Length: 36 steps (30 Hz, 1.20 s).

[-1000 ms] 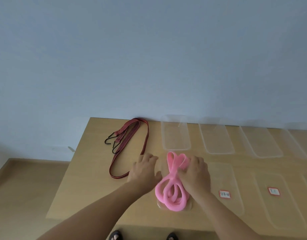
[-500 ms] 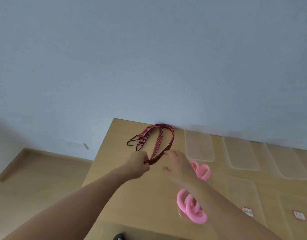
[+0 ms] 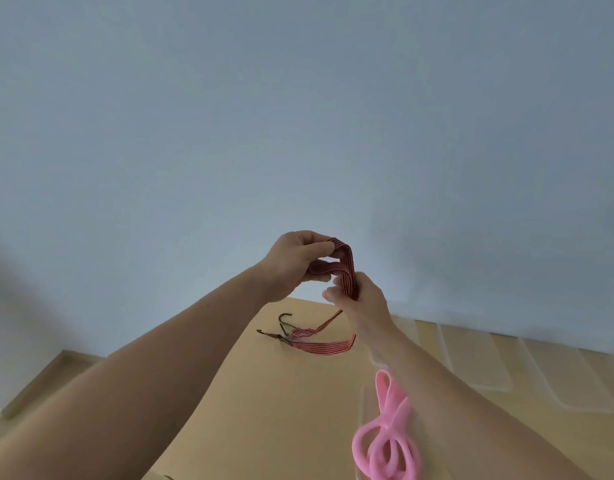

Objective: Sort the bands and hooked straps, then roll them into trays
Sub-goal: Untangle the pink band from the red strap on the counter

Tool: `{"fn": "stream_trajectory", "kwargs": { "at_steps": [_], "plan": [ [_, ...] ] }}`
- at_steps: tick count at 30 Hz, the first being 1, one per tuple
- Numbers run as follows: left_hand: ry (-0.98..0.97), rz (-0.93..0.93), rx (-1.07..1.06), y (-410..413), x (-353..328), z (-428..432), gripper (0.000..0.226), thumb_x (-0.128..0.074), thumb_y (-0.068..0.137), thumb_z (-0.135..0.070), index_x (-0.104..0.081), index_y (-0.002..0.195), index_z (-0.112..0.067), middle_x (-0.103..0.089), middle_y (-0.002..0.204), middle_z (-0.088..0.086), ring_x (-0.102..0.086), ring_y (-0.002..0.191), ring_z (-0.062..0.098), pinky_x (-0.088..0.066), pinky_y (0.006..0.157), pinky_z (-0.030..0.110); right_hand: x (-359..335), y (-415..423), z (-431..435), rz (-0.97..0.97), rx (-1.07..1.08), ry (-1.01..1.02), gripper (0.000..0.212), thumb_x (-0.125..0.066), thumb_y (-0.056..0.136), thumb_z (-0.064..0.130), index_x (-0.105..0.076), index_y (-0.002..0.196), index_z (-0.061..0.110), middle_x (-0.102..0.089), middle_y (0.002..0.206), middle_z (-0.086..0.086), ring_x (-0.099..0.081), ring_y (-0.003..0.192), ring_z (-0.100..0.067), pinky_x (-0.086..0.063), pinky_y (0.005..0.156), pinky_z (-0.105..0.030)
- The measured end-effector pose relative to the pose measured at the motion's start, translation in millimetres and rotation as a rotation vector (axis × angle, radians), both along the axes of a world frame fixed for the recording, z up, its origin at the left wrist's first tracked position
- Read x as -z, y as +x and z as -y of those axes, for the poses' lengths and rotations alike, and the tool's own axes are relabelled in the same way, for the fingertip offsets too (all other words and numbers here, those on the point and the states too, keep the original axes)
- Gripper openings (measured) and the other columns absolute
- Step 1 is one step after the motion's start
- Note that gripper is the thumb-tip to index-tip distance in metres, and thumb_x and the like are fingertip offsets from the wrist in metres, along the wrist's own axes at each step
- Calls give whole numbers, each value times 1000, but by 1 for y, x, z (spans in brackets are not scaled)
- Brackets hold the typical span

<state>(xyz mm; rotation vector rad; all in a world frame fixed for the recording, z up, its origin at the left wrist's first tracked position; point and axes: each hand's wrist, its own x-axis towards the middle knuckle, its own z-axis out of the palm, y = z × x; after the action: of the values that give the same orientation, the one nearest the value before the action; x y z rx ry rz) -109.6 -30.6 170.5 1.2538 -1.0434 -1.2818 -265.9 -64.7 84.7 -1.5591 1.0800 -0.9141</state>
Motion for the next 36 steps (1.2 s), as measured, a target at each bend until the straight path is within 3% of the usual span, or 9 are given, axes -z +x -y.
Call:
{"fn": "stream_trajectory", "kwargs": {
  "at_steps": [5,10,15,18,21,26,29,32,36],
  "plan": [
    [-128,-114,-167,-4,-42,6,15,-51,99,-6,-63,105,-1,-73,103,12,-71,82,34,-56,69,33,-30,-11,1,3,-135,87,22,-68,84,29,-61,103,22,-75,81,2,-68,77,-6,-47,73,-18],
    [-195,-188,-353,-3,-55,3,14,-49,97,-3,-62,102,0,-73,93,11,-72,79,33,-56,67,34,-30,-24,-11,-54,-196,117,30,-59,91,39,-62,89,9,-68,71,-1,-60,68,-10,-45,74,-31],
    [4,255,-498,16,-28,-5,12,-47,89,-12,-58,88,-7,-67,86,6,-66,68,23,-48,64,33,-73,-31,-7,64,-80,1,32,-55,93,44,-58,92,12,-53,63,6,-48,59,-8,-41,66,-27],
    [88,555,-391,17,-15,-7,22,-50,86,-11,-55,107,-18,-60,103,-1,-59,87,16,-45,77,29,-102,-39,1,33,-88,-99,20,-58,94,42,-62,96,23,-53,62,17,-48,57,-3,-42,66,-24],
    [-69,471,-133,-2,-21,-6,64,-50,77,-24,-45,141,-24,-55,135,-8,-54,121,12,-41,97,28,-116,-44,7,-31,-125,-137,14,-61,95,34,-64,106,26,-58,68,28,-51,57,7,-40,66,-17],
    [-200,418,406,-45,-31,0,40,-57,81,-27,-58,121,-28,-65,92,-14,-58,88,8,-47,82,24,-128,-56,2,9,-30,-116,28,-69,87,32,-57,111,28,-59,83,9,-54,56,5,-40,64,-19],
    [-304,477,391,-66,-28,10,16,-51,95,-19,-59,108,-21,-64,78,-13,-64,74,8,-48,71,19,-135,-68,-3,25,79,-137,35,-70,77,40,-57,108,30,-60,83,6,-54,54,4,-41,64,-21],
    [-279,313,277,-80,-34,23,19,-42,98,-12,-61,101,-12,-68,74,4,-71,71,20,-56,73,34,-131,-87,-13,-28,140,-149,39,-72,73,43,-58,107,30,-66,81,8,-53,54,1,-41,58,-16],
    [-332,319,274,-104,-44,38,20,-41,93,-13,-61,93,-11,-65,63,-2,-65,58,15,-53,58,30,-108,-115,-37,-76,205,-72,40,-68,72,50,-65,97,19,-65,67,7,-52,54,-10,-44,55,-21]
  ]
}}
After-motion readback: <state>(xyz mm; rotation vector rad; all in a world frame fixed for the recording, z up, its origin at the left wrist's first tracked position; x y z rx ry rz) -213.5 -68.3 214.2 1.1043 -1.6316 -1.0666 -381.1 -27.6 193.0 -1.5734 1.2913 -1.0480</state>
